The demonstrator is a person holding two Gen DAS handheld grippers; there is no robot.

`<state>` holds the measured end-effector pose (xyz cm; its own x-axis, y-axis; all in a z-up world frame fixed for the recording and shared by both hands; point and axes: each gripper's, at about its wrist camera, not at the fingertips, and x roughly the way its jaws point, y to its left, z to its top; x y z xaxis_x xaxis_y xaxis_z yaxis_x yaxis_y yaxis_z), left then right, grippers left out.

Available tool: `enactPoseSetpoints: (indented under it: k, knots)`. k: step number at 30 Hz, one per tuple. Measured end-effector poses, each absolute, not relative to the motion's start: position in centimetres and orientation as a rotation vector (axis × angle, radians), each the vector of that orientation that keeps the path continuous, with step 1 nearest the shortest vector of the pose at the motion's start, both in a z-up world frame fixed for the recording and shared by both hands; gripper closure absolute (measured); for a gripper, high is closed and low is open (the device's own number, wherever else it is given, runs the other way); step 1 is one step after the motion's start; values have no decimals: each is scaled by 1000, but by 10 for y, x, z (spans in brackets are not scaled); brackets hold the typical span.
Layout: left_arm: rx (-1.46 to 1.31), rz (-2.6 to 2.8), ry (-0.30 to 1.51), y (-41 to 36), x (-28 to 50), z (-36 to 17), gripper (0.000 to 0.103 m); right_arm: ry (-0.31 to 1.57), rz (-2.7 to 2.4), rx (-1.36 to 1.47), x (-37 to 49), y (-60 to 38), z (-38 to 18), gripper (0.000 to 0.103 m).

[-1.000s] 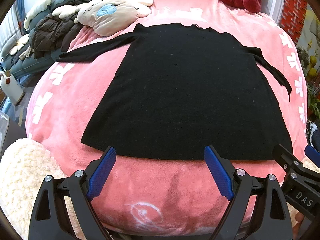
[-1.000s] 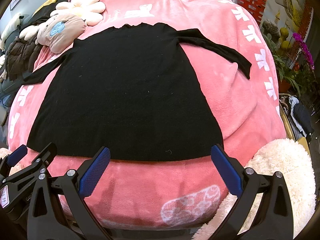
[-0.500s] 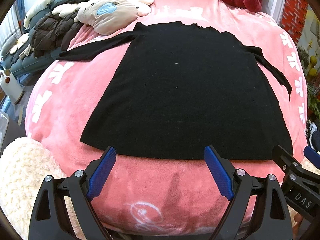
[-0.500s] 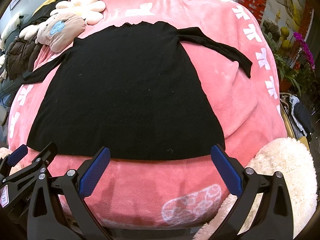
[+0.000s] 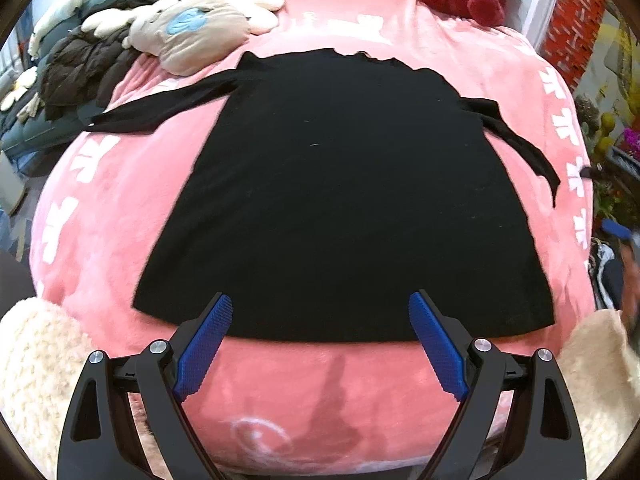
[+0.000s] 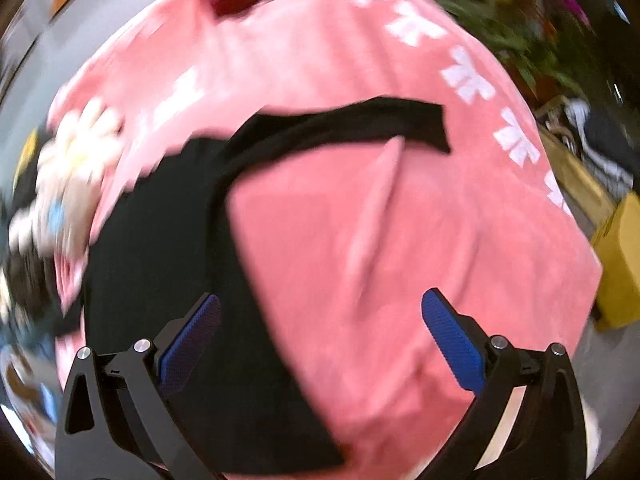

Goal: Fold small clothes
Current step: 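Grasp a black sleeve cuff with the right tool and fold it across the body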

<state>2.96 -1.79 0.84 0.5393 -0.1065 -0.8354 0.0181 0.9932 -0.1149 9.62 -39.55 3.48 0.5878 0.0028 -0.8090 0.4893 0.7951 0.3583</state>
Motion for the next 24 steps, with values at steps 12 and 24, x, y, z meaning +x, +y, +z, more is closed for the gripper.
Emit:
enactPoseSetpoints:
  k: [12,24]
  knots:
    - [-4,-173,1038,-80,84,15,15,849,-406,1017,207,-564,-61,30]
    - [23,-200,1116,-110,116,-3,15,759,-427,1356,242,-607,-129,49]
